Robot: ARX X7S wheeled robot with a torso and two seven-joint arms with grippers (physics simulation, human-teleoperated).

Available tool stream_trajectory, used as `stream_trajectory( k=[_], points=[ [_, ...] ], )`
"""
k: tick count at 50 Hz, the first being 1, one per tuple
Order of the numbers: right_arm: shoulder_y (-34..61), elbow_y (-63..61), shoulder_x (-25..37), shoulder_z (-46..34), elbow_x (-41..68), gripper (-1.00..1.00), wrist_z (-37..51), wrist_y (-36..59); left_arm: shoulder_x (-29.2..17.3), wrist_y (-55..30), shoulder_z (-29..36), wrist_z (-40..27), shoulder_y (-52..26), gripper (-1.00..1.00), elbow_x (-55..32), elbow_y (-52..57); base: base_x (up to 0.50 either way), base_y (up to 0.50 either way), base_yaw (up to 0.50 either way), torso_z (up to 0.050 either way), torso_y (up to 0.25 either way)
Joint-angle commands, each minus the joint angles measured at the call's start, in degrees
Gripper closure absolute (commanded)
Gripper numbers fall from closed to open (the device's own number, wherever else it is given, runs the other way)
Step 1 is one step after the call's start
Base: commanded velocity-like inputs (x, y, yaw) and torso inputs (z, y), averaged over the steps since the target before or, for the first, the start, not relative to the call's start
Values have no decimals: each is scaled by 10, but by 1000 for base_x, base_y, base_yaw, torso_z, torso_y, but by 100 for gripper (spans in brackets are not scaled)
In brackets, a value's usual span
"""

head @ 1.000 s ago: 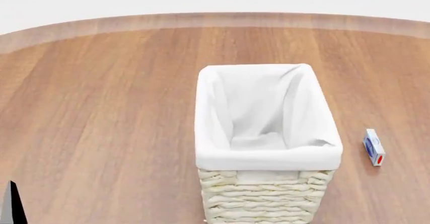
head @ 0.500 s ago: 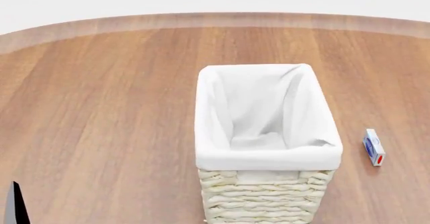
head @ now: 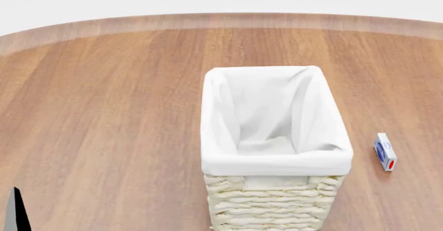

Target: Pick up the alphabet soup and put it in the basket.

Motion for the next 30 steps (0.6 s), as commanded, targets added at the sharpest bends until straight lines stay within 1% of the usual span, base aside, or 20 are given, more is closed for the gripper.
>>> stream_trajectory(
  k=[1, 15, 30],
  points=[
    [-15, 15, -15, -4, -8, -100, 4, -10, -3, 0, 0, -4, -2, -100, -3, -1, 0, 0, 0, 0, 0],
    [-29, 69, -51, -14, -11, -100, -2, -40, -6, -1, 0, -9, -2, -100, -7, -1, 0, 0, 0, 0, 0],
    [-25, 153, -101, -19, 6, -100, -22, -81, -9, 0, 2, -13, -4, -100, -12, -4, 0, 0, 0, 0, 0]
  ],
)
